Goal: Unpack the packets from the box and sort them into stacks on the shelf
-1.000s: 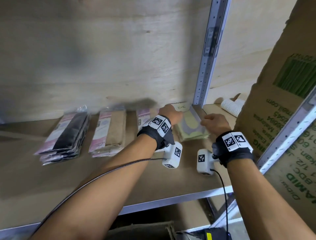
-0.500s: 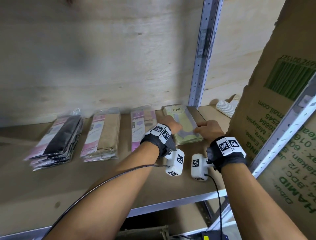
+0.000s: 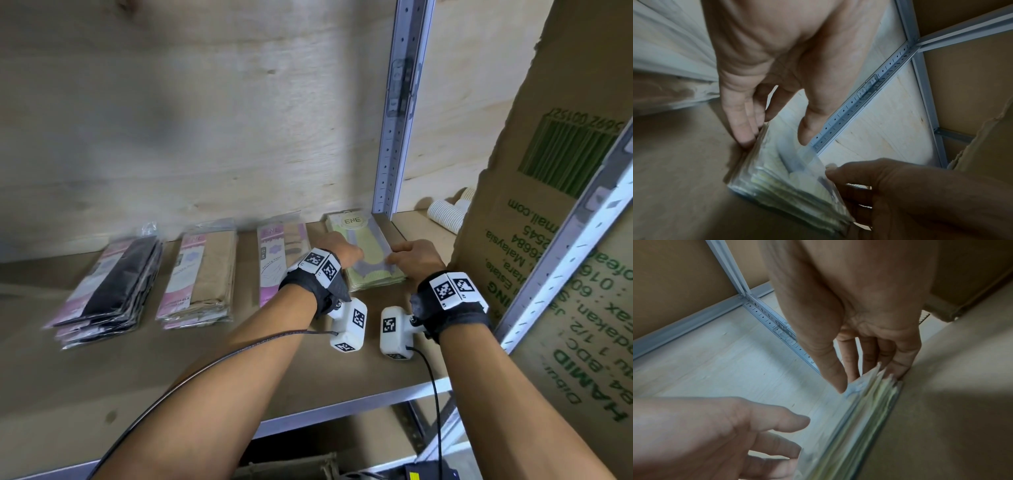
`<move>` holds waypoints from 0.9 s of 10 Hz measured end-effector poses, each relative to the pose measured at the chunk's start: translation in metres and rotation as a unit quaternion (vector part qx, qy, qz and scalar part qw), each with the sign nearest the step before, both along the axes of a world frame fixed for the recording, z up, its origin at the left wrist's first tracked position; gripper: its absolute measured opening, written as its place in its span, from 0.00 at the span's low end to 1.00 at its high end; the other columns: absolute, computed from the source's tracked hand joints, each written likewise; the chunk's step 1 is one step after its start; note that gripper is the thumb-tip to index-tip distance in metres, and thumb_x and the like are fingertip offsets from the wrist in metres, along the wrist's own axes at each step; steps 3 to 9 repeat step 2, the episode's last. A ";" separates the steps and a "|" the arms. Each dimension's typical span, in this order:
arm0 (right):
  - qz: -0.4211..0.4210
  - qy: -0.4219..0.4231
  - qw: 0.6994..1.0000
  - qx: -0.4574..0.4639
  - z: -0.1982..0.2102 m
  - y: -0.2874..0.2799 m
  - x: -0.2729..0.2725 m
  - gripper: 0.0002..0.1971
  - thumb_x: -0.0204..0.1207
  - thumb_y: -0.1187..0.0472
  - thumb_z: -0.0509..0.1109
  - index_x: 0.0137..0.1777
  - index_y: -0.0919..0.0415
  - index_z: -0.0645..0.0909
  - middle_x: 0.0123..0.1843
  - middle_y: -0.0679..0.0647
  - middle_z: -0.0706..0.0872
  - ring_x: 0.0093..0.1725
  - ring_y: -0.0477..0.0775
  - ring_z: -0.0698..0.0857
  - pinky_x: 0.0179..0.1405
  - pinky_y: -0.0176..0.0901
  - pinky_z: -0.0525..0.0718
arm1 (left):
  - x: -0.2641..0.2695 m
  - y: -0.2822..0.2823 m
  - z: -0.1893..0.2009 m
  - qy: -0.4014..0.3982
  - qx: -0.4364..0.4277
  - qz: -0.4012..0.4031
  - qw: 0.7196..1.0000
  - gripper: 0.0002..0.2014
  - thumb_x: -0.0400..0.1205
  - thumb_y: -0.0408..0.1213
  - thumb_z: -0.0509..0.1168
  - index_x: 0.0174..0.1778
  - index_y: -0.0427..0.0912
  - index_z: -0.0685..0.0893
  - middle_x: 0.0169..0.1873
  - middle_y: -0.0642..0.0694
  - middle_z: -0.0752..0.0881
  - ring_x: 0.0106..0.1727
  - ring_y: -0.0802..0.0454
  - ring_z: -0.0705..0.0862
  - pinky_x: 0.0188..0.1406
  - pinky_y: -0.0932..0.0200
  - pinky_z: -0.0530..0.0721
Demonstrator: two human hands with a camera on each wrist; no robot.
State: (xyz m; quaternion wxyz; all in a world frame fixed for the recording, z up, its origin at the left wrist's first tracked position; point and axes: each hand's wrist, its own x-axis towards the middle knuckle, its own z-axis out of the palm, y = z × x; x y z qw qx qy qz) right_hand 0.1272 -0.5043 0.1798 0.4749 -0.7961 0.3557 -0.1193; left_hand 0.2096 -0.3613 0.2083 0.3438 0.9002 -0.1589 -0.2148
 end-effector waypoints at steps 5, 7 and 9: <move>-0.041 -0.038 0.998 -0.040 0.011 0.013 -0.007 0.17 0.74 0.62 0.73 0.64 0.60 0.86 0.63 0.61 0.88 0.63 0.62 0.84 0.59 0.44 0.81 | -0.005 0.017 0.027 -0.068 -0.010 0.011 0.998 0.14 0.81 0.45 0.69 0.43 0.38 0.77 0.37 0.45 0.81 0.36 0.50 0.81 0.33 0.58 0.84; -0.041 -0.038 0.998 -0.040 0.011 0.013 -0.007 0.17 0.74 0.62 0.73 0.64 0.60 0.86 0.63 0.61 0.88 0.63 0.62 0.84 0.59 0.44 0.81 | -0.005 0.017 0.027 -0.068 -0.010 0.011 0.998 0.14 0.81 0.45 0.69 0.43 0.38 0.77 0.37 0.45 0.81 0.36 0.50 0.81 0.33 0.58 0.84; -0.041 -0.038 0.998 -0.040 0.011 0.013 -0.007 0.17 0.74 0.62 0.73 0.64 0.60 0.86 0.63 0.61 0.88 0.63 0.62 0.84 0.59 0.44 0.81 | -0.005 0.017 0.027 -0.068 -0.010 0.011 0.998 0.14 0.81 0.45 0.69 0.43 0.38 0.77 0.37 0.45 0.81 0.36 0.50 0.81 0.33 0.58 0.84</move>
